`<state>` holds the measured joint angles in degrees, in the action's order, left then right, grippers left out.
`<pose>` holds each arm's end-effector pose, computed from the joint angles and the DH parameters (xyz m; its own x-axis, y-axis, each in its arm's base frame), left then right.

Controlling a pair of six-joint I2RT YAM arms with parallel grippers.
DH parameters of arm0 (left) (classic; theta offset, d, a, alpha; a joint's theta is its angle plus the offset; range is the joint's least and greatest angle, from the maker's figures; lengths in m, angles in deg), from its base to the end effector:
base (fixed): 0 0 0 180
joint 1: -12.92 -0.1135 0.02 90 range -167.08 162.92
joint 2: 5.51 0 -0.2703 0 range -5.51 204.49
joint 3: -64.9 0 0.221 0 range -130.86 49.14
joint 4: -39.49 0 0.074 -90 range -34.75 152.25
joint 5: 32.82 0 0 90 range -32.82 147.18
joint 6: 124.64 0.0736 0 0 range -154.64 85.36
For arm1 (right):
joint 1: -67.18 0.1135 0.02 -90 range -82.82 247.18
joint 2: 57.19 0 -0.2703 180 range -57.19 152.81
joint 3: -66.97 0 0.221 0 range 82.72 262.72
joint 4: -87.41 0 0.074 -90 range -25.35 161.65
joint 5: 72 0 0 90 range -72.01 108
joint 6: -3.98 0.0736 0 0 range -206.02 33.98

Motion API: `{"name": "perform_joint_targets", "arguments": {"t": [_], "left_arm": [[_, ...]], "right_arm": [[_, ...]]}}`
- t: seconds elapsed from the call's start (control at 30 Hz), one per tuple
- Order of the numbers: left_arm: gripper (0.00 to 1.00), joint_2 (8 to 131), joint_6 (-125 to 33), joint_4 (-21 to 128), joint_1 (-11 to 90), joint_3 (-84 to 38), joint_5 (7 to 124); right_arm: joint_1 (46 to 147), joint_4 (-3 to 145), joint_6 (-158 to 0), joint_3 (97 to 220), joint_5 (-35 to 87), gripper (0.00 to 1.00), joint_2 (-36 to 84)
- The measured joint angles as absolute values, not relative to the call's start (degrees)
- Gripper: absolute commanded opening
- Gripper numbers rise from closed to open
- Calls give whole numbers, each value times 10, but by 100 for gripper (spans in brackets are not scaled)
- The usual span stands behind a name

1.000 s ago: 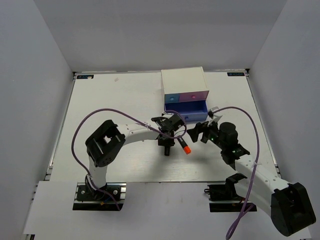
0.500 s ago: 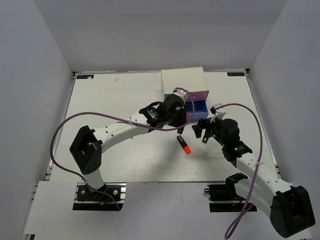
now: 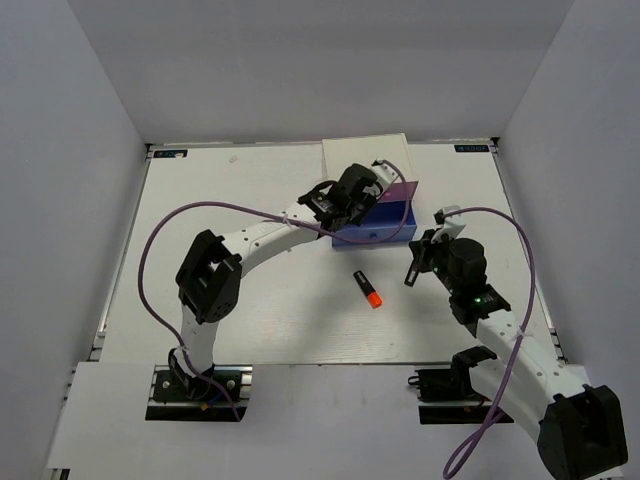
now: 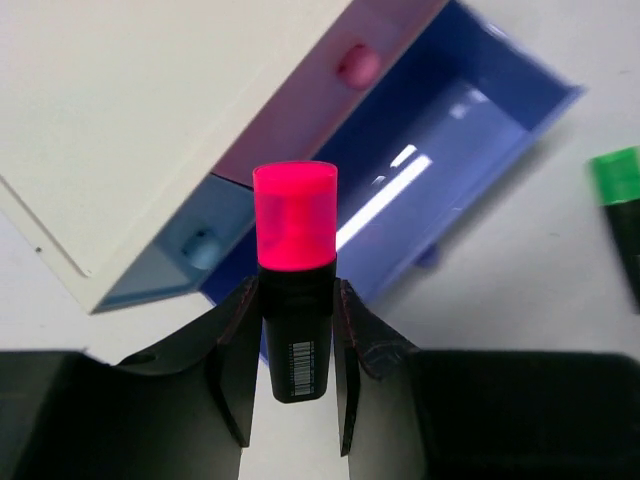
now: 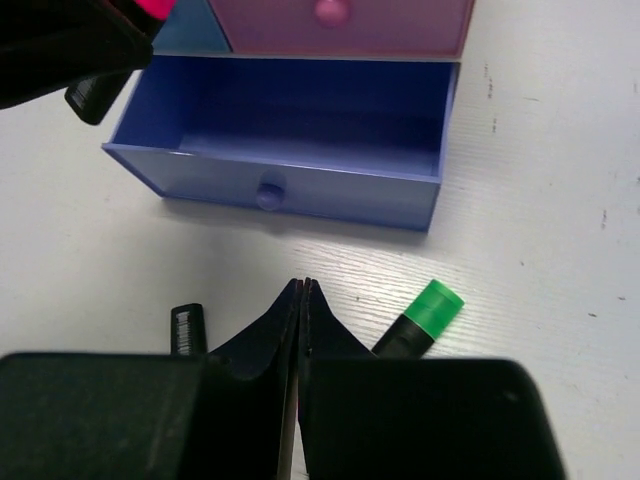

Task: Sort the stationery into containers
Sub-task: Place the pen in the drawer, then pick up the pen from the center of the board.

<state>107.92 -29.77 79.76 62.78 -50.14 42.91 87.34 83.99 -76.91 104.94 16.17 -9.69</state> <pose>0.3116 -0.3414 0.2769 -0.3489 0.5414 -0.7650 0.6488 0.7286 0.2197 0.1878 0.0664 0.2431 -0.2576 0.0740 -0.9634 -0.2780 0.9492 0.1472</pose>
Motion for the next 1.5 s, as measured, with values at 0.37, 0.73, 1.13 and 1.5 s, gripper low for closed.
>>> {"name": "perform_joint_targets", "arguments": {"t": [0.37,0.73,1.13,1.5], "left_arm": [[20,1080,-167,669,621,-430,391],[58,1087,-160,646,621,-433,389],[56,1083,-174,639,627,-432,378],[71,847,-479,702,632,-285,408]], "right_arm": [[852,831,-761,1049,149,57,-83],[833,819,-737,1049,152,64,-44],[807,805,-708,1049,160,56,1],[789,802,-693,1050,169,57,87]]}}
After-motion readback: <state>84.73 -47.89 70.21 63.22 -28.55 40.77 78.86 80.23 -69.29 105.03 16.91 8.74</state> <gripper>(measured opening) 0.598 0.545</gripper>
